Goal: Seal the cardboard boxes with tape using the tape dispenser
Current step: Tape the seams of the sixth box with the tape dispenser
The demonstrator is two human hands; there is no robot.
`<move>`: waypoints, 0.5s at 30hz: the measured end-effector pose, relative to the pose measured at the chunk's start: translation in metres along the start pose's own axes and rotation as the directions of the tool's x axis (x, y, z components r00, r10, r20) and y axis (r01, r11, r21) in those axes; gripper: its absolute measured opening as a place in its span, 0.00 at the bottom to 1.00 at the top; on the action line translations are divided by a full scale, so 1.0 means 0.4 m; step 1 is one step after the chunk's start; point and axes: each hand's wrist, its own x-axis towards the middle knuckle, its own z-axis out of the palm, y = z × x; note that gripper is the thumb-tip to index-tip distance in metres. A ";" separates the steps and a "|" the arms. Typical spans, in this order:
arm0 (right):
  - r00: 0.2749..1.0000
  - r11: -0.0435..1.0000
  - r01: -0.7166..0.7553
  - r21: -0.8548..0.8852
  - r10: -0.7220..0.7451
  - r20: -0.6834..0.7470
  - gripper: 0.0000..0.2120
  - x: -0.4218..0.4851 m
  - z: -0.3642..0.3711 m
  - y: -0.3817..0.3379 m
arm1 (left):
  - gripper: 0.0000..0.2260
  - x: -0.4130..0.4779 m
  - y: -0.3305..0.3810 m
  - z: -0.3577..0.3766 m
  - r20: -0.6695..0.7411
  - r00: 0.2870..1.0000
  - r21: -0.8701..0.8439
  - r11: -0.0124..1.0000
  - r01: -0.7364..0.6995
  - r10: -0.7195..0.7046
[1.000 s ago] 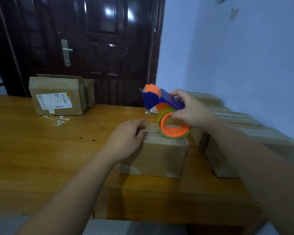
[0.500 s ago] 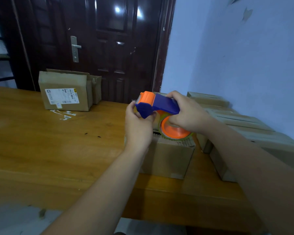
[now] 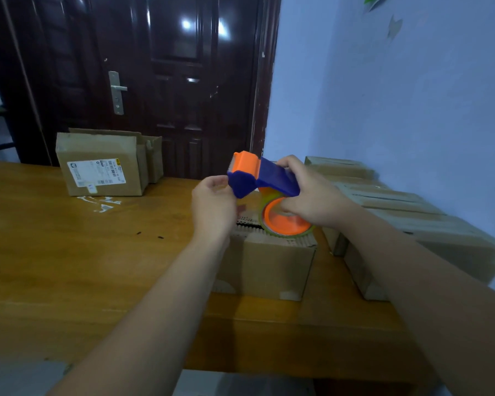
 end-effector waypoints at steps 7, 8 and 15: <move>0.985 0.998 0.046 -0.047 -0.037 0.168 0.35 0.038 -0.012 -0.030 | 0.09 0.034 -0.028 -0.055 -0.018 0.998 0.250 0.967 -0.046 0.052; 0.984 0.997 0.057 -0.059 -0.046 0.174 0.35 0.043 -0.012 -0.033 | 0.08 0.037 -0.030 -0.060 -0.021 0.999 0.241 0.970 -0.043 0.049; 0.990 0.990 0.121 -0.064 -0.116 0.081 0.29 0.058 0.010 -0.037 | 0.14 0.042 -0.044 -0.094 -0.040 0.997 0.046 0.997 0.066 -0.064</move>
